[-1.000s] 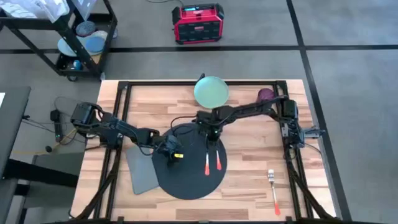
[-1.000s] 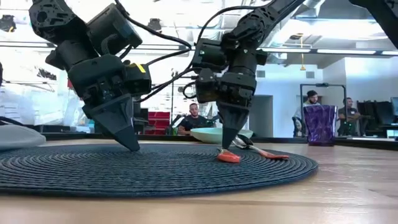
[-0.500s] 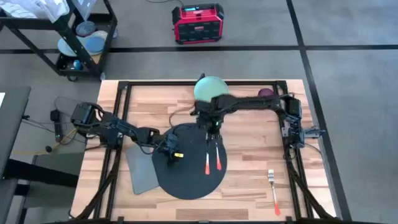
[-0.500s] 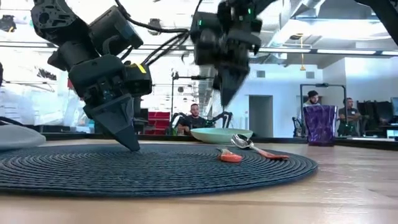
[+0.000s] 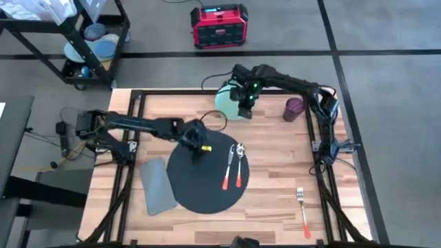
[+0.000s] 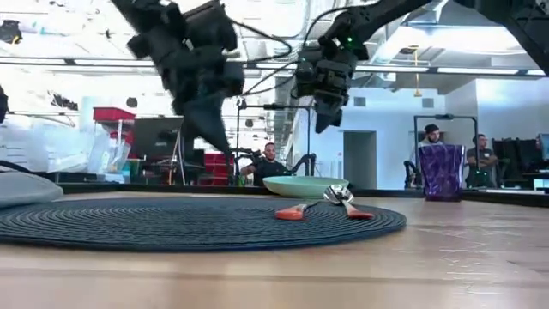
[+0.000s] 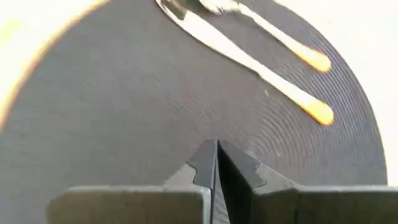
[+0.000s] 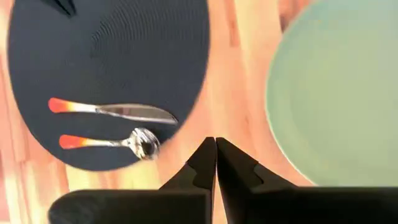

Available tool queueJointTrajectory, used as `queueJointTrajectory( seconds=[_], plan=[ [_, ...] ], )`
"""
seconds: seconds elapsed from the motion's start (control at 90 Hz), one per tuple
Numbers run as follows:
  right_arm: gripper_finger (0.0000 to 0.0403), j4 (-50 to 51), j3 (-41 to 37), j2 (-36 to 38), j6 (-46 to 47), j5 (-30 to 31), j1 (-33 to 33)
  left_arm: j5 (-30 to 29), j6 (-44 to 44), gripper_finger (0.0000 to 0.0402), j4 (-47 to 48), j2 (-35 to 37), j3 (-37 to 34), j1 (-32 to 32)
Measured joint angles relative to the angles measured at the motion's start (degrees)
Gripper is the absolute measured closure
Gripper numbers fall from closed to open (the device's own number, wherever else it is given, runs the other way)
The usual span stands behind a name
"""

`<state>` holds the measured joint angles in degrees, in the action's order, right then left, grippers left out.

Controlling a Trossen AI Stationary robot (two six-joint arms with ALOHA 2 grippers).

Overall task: Set table place
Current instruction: Adjust the dark gray placemat on the table

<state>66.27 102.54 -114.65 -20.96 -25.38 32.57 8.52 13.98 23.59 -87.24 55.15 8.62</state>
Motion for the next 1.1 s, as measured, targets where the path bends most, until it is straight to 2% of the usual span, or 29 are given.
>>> queueJointTrajectory(
  seconds=[0.156,0.256,0.456,0.544,0.6,0.733,0.922,1.1],
  plan=[
    [0.0394,-2.07,0.0,0.0,-1.58,-0.45,-0.87,-3.13,-2.2,0.0401,10.16,0.11,3.25,-0.34],
    [0.0394,-2.14,-0.67,0.05,-2.54,-0.36,-0.36,-4.51,-3.23,0.0401,18.57,0.04,1.39,-1.33],
    [0.0394,4.96,-3.96,0.02,-6.78,-0.22,3.95,-6.85,-7.25,0.0401,25.27,-0.02,-3.17,-3.88],
    [0.0394,9.23,-5.3,0.02,-7.88,0.16,5.65,-7.0,-3.77,0.0401,21.83,1.96,-5.95,-5.86],
    [0.0394,11.59,-5.77,0.35,-8.99,0.22,6.34,-6.97,-2.72,0.0401,15.74,3.34,-7.52,-8.06],
    [0.0395,9.25,-5.84,3.26,-8.69,3.06,6.64,-10.04,-0.53,0.0401,9.17,3.49,-8.76,-10.75],
    [0.0402,6.18,-5.84,9.0,-7.99,8.69,8.57,-10.13,-0.56,0.0401,0.98,-2.93,-8.67,-11.84],
    [0.0402,6.76,-5.84,15.12,-6.65,9.2,11.8,-6.38,-1.29,0.0402,-5.3,-10.46,-7.05,-11.08]
  ],
)
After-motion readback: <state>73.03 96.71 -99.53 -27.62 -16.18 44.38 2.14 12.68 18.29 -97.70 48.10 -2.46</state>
